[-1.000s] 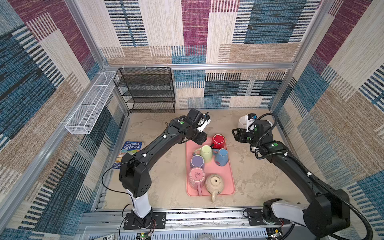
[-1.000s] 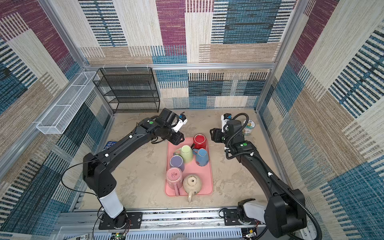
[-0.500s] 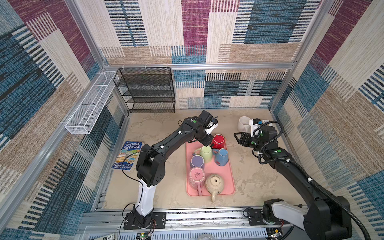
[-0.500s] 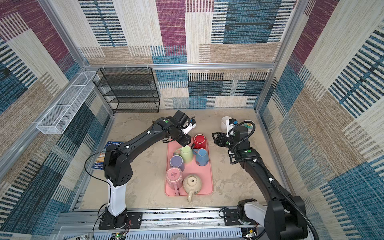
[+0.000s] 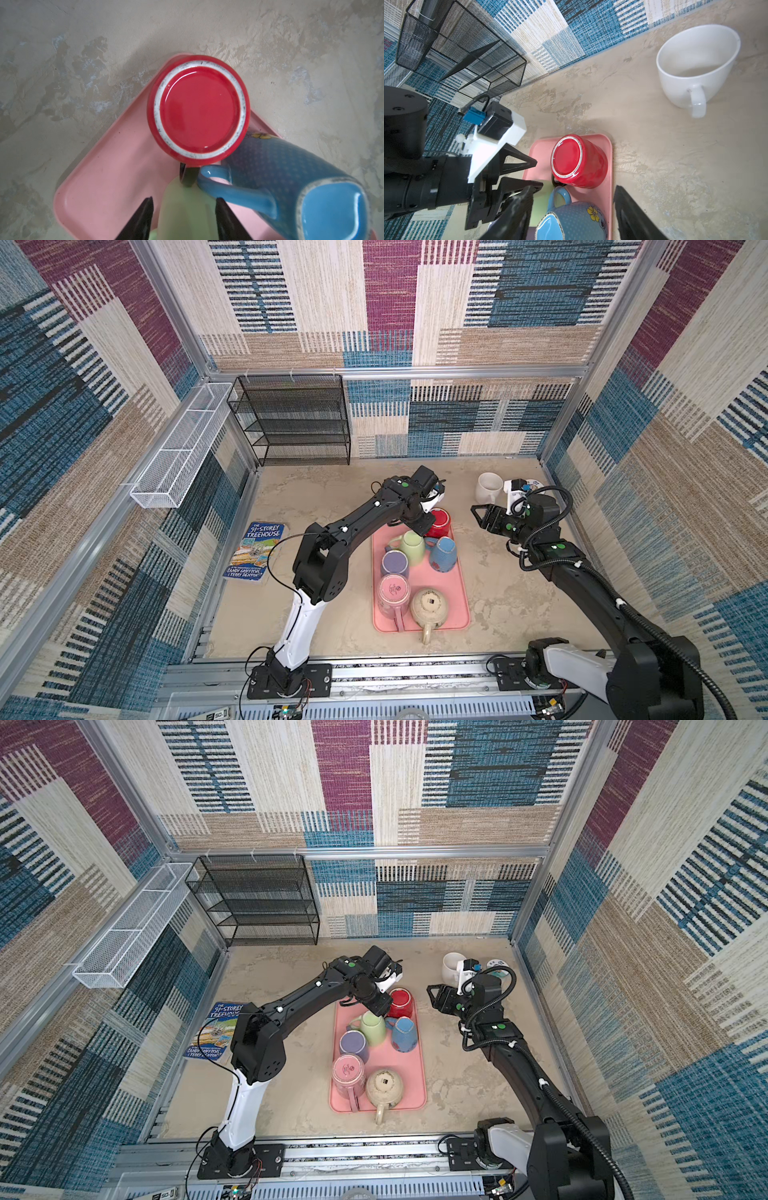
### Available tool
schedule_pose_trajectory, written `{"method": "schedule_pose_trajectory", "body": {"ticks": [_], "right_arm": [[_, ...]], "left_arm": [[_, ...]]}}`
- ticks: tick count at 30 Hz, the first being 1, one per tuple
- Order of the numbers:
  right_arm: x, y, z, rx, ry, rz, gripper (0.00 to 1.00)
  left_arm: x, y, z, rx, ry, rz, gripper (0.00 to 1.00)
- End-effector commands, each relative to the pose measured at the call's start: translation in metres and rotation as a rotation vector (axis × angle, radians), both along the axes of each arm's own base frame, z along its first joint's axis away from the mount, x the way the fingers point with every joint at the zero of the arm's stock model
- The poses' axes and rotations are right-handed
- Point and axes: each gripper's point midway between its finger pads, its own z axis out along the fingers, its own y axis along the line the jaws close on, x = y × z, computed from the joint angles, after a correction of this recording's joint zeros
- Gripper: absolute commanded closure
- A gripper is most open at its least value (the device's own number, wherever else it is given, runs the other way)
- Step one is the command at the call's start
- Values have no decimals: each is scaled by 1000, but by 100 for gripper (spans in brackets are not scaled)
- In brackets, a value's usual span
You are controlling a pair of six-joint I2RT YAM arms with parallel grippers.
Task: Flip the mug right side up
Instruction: 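Move the left gripper over the upside-down red mug while the right gripper withdraws, then lower the left gripper onto the red mug base and close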
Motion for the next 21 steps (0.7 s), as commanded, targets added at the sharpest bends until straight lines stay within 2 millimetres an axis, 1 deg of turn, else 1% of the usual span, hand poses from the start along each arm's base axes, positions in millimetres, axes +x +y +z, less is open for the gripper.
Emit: {"method": "schedule_pose_trajectory", "body": {"ticks": [1, 5, 10, 16, 21], "right_arm": [[2, 3, 11, 16, -44, 13, 35], [3, 3, 9, 13, -32, 19, 35], [2, 1, 10, 12, -45, 10, 35], [3, 5, 9, 21, -36, 30, 35], [4, 6, 6, 17, -24, 37, 36]], "left_arm": [[2, 1, -4, 30, -8, -17, 47], [4, -2, -12, 43, 4, -18, 47], [9, -4, -20, 57, 4, -20, 48], [12, -6, -25, 69, 6, -19, 51], [13, -8, -34, 72, 19, -21, 52]]}}
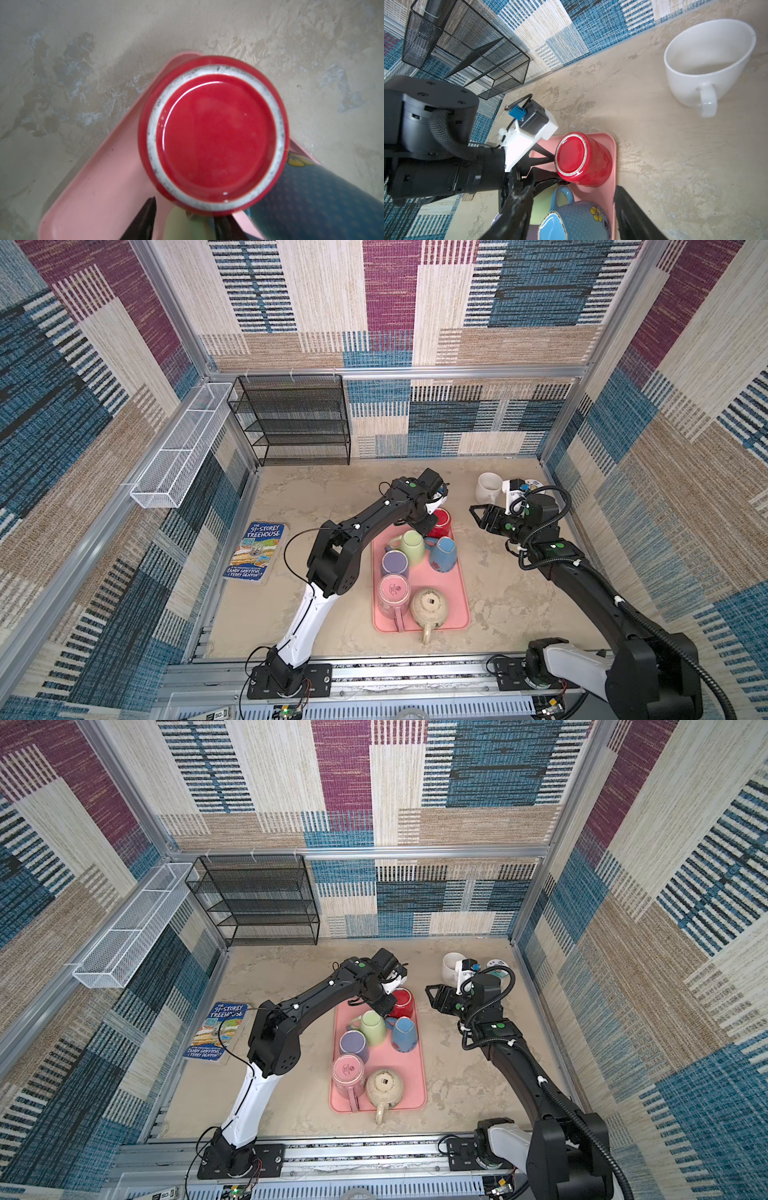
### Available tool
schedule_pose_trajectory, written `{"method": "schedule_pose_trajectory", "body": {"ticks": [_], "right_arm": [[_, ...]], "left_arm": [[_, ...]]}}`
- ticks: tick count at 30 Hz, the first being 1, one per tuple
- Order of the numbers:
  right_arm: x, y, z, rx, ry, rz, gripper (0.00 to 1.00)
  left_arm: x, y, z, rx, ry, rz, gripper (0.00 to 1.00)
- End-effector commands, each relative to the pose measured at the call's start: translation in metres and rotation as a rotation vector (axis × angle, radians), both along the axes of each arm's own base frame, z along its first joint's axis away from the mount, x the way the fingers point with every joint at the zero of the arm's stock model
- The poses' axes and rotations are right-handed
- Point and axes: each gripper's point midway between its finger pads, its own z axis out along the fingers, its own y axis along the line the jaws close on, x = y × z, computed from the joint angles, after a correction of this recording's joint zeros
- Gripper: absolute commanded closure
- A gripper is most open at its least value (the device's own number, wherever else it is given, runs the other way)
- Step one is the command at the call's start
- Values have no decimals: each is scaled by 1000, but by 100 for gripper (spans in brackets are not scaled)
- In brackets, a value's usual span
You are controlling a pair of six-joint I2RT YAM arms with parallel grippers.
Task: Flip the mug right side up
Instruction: 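Lower the left gripper onto the red mug base and close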
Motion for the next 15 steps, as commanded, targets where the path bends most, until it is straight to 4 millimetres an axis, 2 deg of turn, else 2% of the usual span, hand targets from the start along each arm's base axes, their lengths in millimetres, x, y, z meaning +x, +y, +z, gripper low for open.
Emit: {"method": "schedule_pose_trajectory", "body": {"ticks": [1, 7, 15], "right_arm": [[2, 2, 10, 6, -41, 13, 36], [1, 2, 7, 4, -33, 14, 35], [1, 2, 7, 1, -36, 11, 35]], "left_arm": [[0, 1, -6, 21, 5, -11, 53], [2, 0, -14, 33, 10, -7, 56], [5, 0, -14, 37, 1, -4, 62]]}}
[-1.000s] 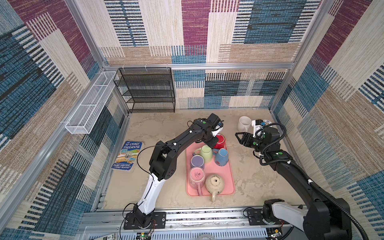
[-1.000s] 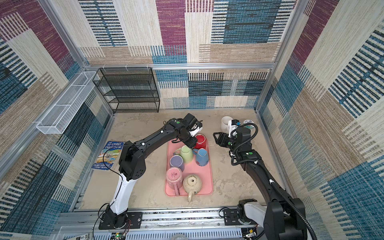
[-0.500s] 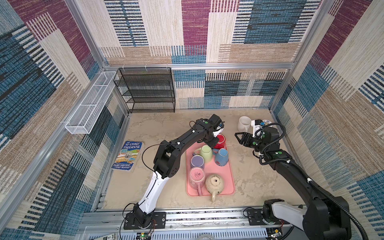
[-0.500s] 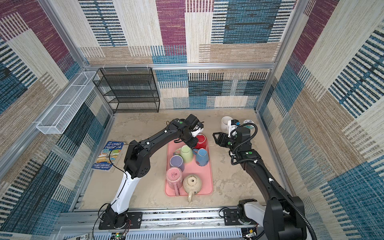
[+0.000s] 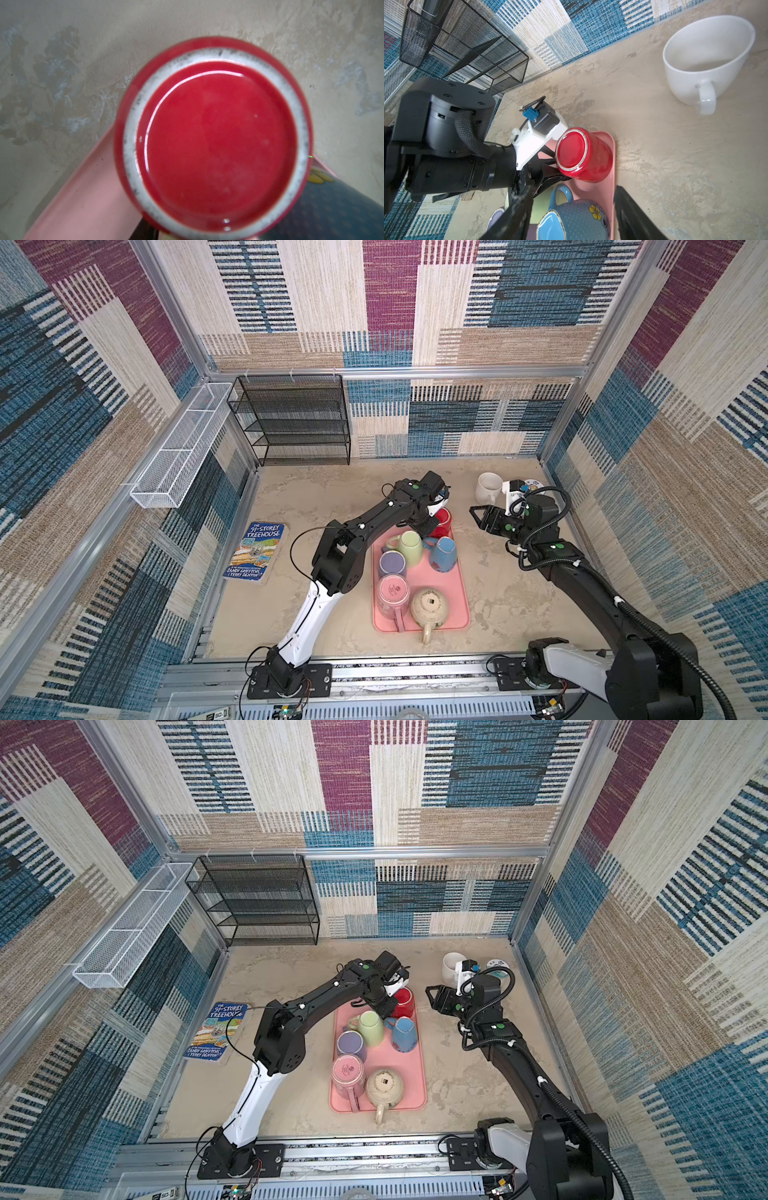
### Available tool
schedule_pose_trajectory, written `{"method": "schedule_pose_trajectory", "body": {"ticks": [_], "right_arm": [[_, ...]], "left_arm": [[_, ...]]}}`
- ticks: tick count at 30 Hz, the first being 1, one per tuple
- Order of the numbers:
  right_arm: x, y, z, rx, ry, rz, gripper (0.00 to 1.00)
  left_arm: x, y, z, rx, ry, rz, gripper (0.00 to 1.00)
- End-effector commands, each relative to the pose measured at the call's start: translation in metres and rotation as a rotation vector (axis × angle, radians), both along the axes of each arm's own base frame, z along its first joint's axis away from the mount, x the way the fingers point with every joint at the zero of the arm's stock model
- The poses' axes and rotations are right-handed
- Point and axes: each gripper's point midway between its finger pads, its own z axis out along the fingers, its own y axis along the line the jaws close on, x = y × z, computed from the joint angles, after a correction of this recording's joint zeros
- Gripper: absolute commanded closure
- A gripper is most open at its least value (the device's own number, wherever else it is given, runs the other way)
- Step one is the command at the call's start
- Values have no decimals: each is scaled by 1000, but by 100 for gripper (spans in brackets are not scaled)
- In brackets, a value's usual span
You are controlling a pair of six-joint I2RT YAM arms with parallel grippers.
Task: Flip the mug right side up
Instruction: 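Lower the left gripper onto the red mug base and close, then lift the red mug and tilt it toward the right gripper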
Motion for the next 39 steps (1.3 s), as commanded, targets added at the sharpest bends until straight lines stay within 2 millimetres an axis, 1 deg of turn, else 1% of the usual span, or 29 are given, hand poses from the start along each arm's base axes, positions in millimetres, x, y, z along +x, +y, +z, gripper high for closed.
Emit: {"method": "schedule_pose_trajectory", "body": {"ticks": [1, 10, 15, 17, 22, 23, 26, 28, 29, 34, 39], "right_arm": [[3, 2, 7, 1, -36, 9, 35], [5, 4, 5, 11, -29, 20, 35], [6, 6, 5, 13, -27, 29, 35], [5, 4, 6, 10, -36, 21, 35], [5, 4, 6, 8, -31, 22, 35], [5, 5, 6, 8, -30, 25, 35], [4, 4, 8, 13, -44, 21, 35], [5, 5, 7, 16, -42, 24, 35], [5, 6, 6, 18, -37, 27, 35], [1, 6, 6, 27, -44, 27, 35], [2, 9, 5, 35, -35, 42, 35]], "left_arm": [[3, 3, 1, 21, -14, -1, 64], [2, 3, 5, 20, -20, -8, 77], [0, 5, 2, 29, -17, -17, 82], [1, 4, 3, 28, -19, -18, 87], [1, 5, 7, 27, -28, -23, 91], [1, 5, 8, 26, -31, -26, 94], [1, 5, 12, 21, -34, -24, 96], [0, 6, 14, 18, -35, -26, 100], [0, 6, 16, 19, -38, -29, 100], [-1, 6, 29, 4, -58, -33, 100], [0, 6, 56, -35, -95, -31, 100]]}}
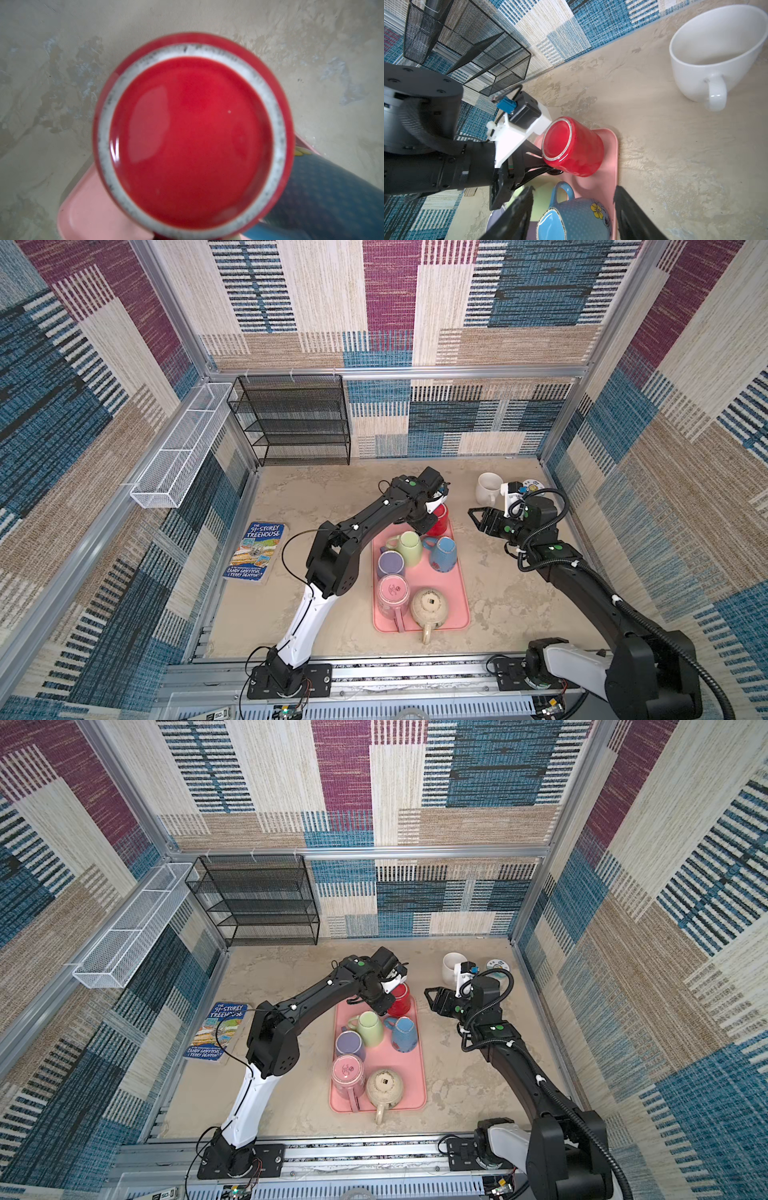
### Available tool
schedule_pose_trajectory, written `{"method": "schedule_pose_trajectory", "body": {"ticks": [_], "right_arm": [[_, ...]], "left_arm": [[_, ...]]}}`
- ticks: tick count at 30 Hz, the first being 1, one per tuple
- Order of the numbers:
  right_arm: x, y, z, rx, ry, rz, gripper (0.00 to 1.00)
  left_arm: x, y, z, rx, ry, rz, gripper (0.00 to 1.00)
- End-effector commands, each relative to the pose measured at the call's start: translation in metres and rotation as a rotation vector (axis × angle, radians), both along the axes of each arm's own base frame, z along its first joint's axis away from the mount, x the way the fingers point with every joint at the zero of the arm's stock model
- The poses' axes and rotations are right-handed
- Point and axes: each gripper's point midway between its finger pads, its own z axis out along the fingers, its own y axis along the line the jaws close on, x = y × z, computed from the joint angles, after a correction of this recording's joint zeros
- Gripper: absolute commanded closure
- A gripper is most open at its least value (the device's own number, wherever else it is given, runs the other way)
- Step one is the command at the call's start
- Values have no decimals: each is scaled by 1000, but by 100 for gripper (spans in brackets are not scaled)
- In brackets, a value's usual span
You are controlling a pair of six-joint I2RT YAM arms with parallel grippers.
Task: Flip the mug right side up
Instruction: 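Lift the red mug and tilt it toward the right gripper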
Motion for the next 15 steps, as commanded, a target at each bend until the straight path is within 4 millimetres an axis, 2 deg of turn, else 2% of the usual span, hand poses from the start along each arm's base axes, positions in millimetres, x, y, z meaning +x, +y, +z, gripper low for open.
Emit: {"method": "schedule_pose_trajectory", "body": {"ticks": [1, 7, 15], "right_arm": [[4, 4, 12, 20, -43, 18, 35], [-1, 9, 18, 26, -75, 57, 34], [-19, 23, 55, 62, -219, 159, 33]], "left_arm": [[4, -3, 28, -45, -54, -14, 100], [-5, -1, 62, -123, -68, -7, 100], [-21, -1, 117, -347, -93, 8, 100]]}}
